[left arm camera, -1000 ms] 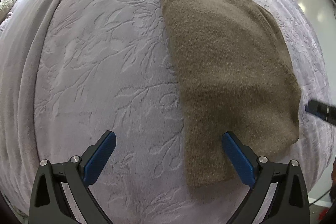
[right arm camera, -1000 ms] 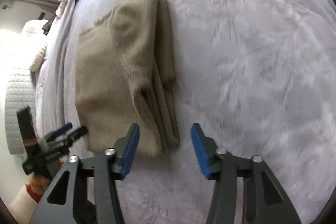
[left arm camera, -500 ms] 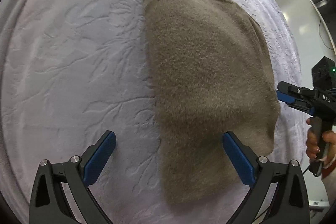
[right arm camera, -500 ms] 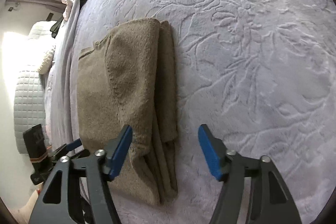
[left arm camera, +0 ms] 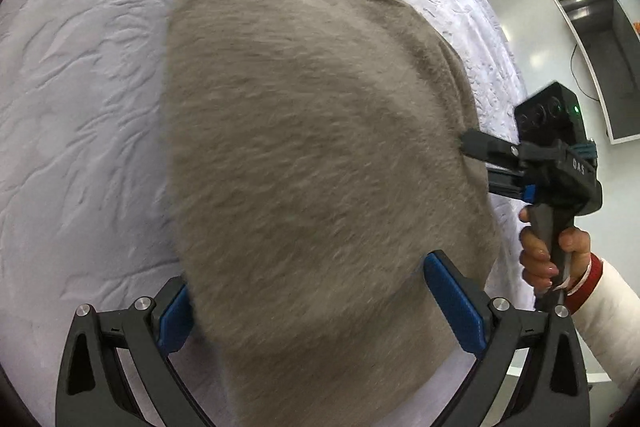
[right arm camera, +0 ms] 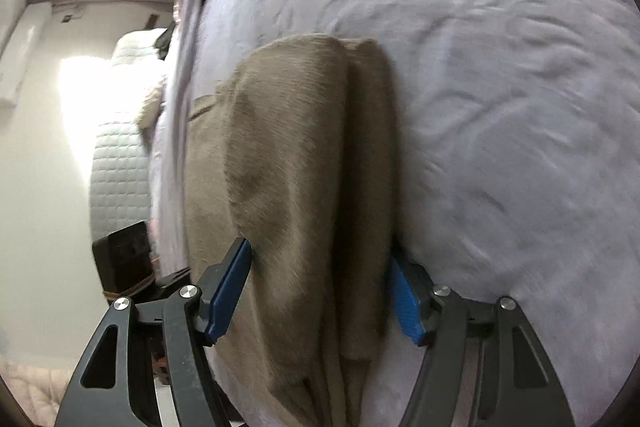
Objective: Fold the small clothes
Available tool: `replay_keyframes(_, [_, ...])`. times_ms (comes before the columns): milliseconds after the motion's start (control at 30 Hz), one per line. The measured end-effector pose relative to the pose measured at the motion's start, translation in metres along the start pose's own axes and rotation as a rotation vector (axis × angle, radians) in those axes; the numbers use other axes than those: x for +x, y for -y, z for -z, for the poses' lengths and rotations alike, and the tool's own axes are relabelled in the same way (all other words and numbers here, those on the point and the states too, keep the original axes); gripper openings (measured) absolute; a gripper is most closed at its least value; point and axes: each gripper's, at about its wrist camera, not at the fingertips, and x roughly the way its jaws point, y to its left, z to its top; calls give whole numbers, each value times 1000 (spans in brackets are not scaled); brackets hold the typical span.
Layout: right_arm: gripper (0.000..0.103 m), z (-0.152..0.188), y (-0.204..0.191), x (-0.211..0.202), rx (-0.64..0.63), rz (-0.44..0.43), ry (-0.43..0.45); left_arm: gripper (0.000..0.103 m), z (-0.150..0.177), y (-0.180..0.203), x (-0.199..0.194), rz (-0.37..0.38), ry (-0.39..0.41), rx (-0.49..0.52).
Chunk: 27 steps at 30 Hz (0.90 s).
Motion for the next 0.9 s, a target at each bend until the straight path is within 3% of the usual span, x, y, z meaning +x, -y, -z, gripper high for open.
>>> replay_keyframes(100, [64, -2, 1, 10, 35, -7, 6, 84, 1, 10, 3, -76, 10, 35])
replay_keyframes(133, [47, -1, 2, 12, 53, -3, 3, 74, 3, 11, -1, -76, 21, 36])
replay_keyframes(167, [39, 1, 1, 13, 67, -7, 3, 63, 5, 12, -8, -76, 36, 36])
replay_keyframes(267, [31, 6, -5, 6, 69, -42, 31, 51, 9, 11, -26, -60, 64, 31])
replay_keyframes(467, [31, 12, -25, -5, 87, -156, 43, 50, 30, 13, -72, -3, 124, 19])
replay_keyframes(600, [31, 25, -51, -14, 53, -180, 34, 50, 55, 14, -108, 1, 146, 28])
replay_keyframes(900, [31, 97, -110, -2, 10, -237, 48, 51, 132, 12, -170, -76, 175, 94])
